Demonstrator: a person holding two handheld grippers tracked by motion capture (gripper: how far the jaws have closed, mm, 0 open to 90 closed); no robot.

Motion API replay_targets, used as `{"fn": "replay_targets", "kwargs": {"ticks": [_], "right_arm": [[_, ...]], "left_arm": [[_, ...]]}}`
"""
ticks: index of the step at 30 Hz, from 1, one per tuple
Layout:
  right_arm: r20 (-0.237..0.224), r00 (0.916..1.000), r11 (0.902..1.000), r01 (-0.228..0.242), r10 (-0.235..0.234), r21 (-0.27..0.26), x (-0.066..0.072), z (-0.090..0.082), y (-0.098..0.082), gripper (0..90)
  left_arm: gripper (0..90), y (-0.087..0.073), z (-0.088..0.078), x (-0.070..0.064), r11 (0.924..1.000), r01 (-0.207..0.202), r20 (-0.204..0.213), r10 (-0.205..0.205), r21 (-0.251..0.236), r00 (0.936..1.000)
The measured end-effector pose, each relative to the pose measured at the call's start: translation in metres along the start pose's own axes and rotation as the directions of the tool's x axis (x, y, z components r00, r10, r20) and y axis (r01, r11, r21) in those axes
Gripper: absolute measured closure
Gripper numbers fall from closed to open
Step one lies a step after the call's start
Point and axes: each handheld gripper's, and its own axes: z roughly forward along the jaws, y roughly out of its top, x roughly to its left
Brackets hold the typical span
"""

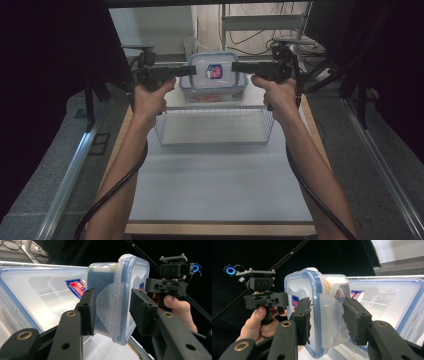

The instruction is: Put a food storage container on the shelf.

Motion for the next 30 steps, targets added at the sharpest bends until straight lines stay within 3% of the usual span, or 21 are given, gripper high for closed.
{"fn": "replay_targets", "kwargs": {"ticks": [13, 15, 17, 19, 24, 30], "right_arm": [[-0.02, 0.9979, 0.9981, -0.061, 0.061, 0.002, -0.015, 0.006, 0.004, 57.3], [-0.02, 0.9978, 0.9979, -0.064, 0.064, -0.005, -0.016, 0.007, 0.004, 57.2], [0.005, 0.9987, 0.9987, -0.05, 0.05, -0.005, -0.014, 0.009, 0.005, 56.3], [0.033, 0.9988, 0.9993, -0.036, 0.036, 0.003, -0.013, 0.011, 0.005, 55.1], [0.061, 0.9978, 0.9995, -0.024, 0.025, -0.019, -0.014, 0.014, 0.006, 54.8], [0.126, 0.9916, 0.9991, 0.033, -0.03, -0.027, -0.012, 0.019, 0.01, 54.7]], "left_arm": [[56.6, 0.003, 0.006, 0.002, 0.9997, 0.002, -0.033, -0.003, -0.026, 0.9994], [55.9, 0.003, 0.007, 0.001, 0.9994, -0.007, -0.067, 0.005, -0.033, 0.9977], [60.2, 0.003, 0.008, -0.002, 0.9993, -0.033, -0.102, 0.031, -0.017, 0.9943], [56.6, 0.003, 0.012, -0.005, 0.9989, -0.048, -0.143, 0.047, 0.0, 0.9887], [53.9, 0.002, 0.013, -0.002, 0.9995, -0.03, -0.134, 0.029, -0.007, 0.9905], [48.5, -0.001, 0.012, -0.003, 0.9999, -0.011, -0.137, 0.01, -0.01, 0.9905]]}}
